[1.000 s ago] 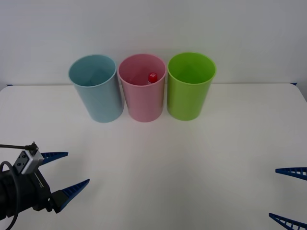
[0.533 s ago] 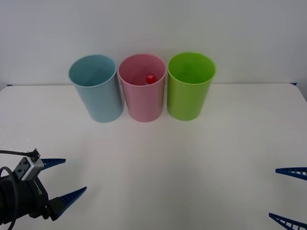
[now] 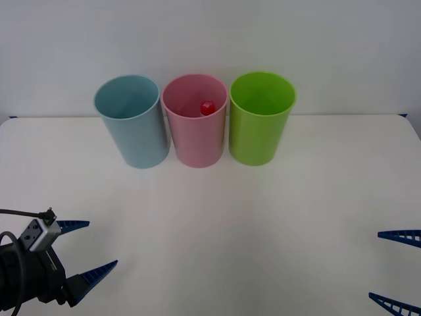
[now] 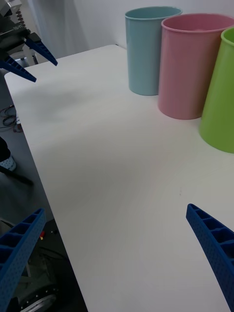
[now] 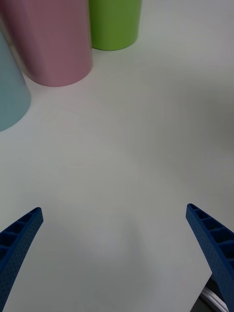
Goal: Put cans in the blue bin and PET bottles in the pink bin and trash in the green bin.
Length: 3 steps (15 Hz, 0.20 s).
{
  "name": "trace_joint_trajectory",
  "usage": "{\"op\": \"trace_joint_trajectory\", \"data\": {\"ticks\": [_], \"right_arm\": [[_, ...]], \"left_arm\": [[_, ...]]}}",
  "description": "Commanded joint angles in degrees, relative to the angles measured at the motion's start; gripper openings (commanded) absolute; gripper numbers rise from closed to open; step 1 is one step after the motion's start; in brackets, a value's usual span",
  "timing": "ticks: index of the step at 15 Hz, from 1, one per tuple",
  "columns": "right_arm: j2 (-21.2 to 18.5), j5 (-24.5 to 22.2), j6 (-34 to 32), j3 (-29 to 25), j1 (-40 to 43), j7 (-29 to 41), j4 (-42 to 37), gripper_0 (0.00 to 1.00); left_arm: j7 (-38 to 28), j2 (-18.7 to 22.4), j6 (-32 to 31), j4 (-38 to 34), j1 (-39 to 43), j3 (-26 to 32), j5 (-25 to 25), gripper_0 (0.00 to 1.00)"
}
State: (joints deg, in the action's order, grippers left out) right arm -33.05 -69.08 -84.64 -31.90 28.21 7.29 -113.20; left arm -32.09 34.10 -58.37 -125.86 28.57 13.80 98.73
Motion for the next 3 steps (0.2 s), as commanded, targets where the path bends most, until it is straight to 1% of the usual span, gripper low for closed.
{"op": "trace_joint_trajectory", "data": {"ticks": [1,3], "right_arm": [[0.0,0.0,0.0,0.0,0.0,0.0,0.0,1.0],[0.0,0.0,0.0,0.0,0.0,0.0,0.0,1.0]], "left_arm": [[0.01,0.0,0.01,0.0,0.0,0.0,-0.03,1.0],[0.01,0.0,0.01,0.0,0.0,0.0,-0.03,1.0]]}}
